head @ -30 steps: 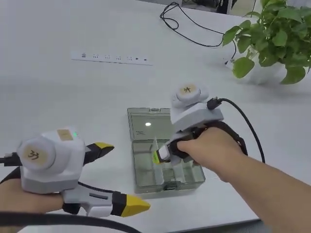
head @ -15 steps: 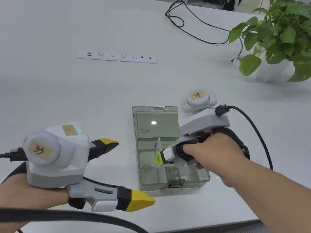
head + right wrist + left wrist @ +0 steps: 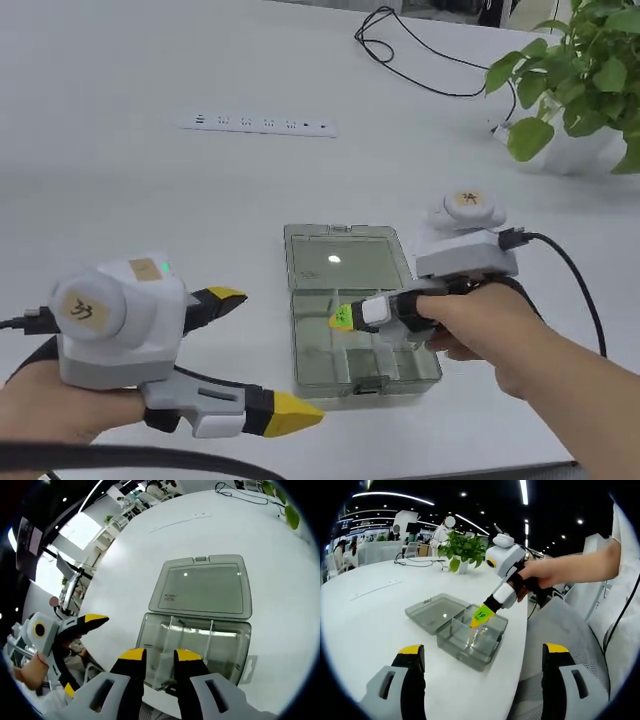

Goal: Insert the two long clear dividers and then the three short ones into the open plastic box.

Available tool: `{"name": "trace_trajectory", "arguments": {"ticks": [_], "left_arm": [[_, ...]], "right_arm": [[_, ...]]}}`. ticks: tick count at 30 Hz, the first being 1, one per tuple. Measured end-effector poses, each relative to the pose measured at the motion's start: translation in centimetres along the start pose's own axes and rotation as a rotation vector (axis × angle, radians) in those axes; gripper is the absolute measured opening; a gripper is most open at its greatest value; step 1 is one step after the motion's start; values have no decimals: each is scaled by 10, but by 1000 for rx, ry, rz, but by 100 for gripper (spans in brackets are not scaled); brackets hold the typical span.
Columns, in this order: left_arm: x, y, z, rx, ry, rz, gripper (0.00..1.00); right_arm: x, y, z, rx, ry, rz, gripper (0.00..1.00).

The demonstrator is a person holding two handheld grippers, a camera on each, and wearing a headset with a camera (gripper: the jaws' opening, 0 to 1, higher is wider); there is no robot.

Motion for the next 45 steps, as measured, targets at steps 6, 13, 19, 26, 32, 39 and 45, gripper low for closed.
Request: {"name": "trace_trajectory", "arguments": {"ticks": [6, 13, 19, 26, 32, 39, 45], "left_arm": [[-1, 2, -3, -2, 17, 2, 100], [-3, 6, -8, -4, 52, 5, 100], [-9, 9, -10, -8, 80, 8, 100], [-16, 11, -13, -22, 105, -1, 100], [-19, 9, -14, -17, 114, -7, 100], [-18, 10, -15, -18, 120, -9, 100], [-15, 10, -15, -19, 121, -11, 100]], "right_arm": [[1, 8, -16, -65, 73, -15, 33], [10, 13, -40, -140, 135, -51, 42], [9, 16, -62, -159, 169, -150, 47], [-12, 17, -83, -149, 193, -275, 53], [-33, 11, -97, -92, 181, -489, 56], [-51, 7, -102, -29, 178, -678, 63], [-65, 5, -100, 33, 187, -829, 66]]}}
Point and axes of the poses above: the centre of the closed fingertips' face, and the gripper's own axes: z roughly forward along the fingers, x roughly to its left, y roughly out of its top, the point moved 9 cm from there along -z, roughly backward along the fingers, and after that the axes turned 6 degrees about -z, right-handed, at the moved point
